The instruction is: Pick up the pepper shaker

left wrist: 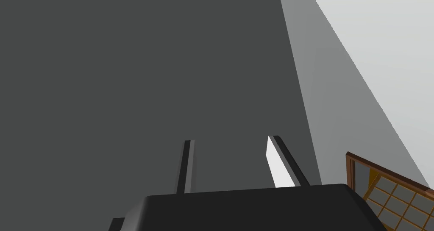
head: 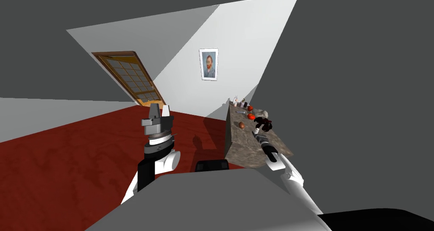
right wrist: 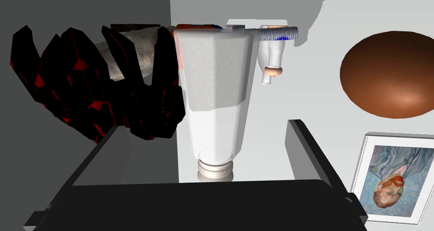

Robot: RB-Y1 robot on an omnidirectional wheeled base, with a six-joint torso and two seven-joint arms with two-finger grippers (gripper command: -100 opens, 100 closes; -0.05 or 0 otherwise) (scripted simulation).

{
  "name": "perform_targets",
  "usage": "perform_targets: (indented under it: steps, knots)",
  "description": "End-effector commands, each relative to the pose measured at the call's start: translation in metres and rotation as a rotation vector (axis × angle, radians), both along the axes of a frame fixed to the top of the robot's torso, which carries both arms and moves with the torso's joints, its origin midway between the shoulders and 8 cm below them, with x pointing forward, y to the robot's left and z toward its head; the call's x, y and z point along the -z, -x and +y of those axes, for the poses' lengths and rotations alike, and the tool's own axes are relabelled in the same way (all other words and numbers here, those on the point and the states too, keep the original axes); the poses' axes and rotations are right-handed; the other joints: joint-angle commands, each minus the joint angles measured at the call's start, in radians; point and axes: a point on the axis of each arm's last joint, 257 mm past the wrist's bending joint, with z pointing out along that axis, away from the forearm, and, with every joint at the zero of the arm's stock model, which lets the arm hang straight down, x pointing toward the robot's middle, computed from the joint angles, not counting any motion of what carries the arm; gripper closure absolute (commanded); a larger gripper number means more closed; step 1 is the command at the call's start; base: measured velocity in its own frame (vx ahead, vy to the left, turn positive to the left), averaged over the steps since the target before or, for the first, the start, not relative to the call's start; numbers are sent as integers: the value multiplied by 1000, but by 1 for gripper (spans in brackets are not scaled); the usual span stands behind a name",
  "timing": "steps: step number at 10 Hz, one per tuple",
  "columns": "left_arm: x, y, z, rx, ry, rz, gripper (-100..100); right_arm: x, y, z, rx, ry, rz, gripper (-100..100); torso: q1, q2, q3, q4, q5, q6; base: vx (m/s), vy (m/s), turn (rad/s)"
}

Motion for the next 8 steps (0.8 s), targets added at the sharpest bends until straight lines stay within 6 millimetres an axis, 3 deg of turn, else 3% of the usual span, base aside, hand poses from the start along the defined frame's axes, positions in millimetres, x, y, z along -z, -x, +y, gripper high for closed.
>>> perform_targets:
  steps: [1, 2, 4, 5, 7, 8]
  knots:
    - [0, 0, 0, 0, 0, 0, 0, 7, 5, -8, 8, -2, 12, -100, 0, 0, 0, 0, 0, 0, 8, 35, -18]
    - [0, 0, 0, 0, 0, 0, 0, 1, 13, -29, 20, 4, 2, -100, 0, -1, -1, 0, 0, 0, -20, 59, 226]
    - [0, 0, 0, 0, 0, 0, 0, 14, 21, -35, 37, -4, 27, -100, 1, 0, 0, 0, 0, 0, -2, 38, 65]
    - [0, 0, 0, 0, 0, 0, 0, 5, 28, -55, 48, 4, 10, -100, -1, -1, -1, 0, 0, 0, -11, 44, 208]
    - [0, 0, 0, 0, 0, 0, 0, 19, 37, -62, 67, -5, 37, -100, 0, 0, 0, 0, 0, 0, -8, 33, 71]
    - [0, 0, 0, 0, 0, 0, 0, 9, 45, -82, 80, 3, 16, -100, -1, 0, 0, 0, 0, 0, -11, 54, 227]
